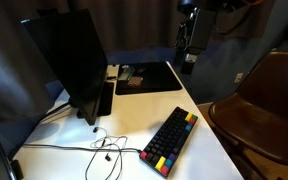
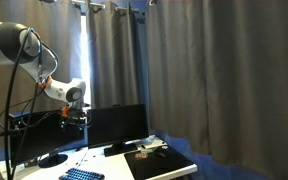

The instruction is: Press a key on the keyboard

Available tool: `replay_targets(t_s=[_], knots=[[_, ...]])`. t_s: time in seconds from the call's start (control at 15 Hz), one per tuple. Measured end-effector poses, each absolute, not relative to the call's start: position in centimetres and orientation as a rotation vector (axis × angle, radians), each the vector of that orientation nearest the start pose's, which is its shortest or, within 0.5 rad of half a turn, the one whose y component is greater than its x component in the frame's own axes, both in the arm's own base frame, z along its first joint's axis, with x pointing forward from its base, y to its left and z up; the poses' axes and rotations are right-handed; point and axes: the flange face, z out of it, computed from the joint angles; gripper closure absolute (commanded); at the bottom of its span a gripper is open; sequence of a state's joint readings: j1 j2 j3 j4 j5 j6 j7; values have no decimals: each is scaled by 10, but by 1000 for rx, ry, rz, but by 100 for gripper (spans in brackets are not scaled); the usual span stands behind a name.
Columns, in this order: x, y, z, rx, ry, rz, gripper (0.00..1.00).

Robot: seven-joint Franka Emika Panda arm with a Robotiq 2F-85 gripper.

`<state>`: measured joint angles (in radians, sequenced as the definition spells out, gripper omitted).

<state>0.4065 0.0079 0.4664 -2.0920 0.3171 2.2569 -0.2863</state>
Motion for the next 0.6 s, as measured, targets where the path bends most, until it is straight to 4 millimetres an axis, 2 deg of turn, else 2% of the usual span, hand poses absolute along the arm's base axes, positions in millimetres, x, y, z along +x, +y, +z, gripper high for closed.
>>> replay_targets(t_s=[0.33, 0.6], knots=[[341, 419, 452, -2526, -1328, -153, 0], [337, 414, 454, -2531, -1329, -160, 0]])
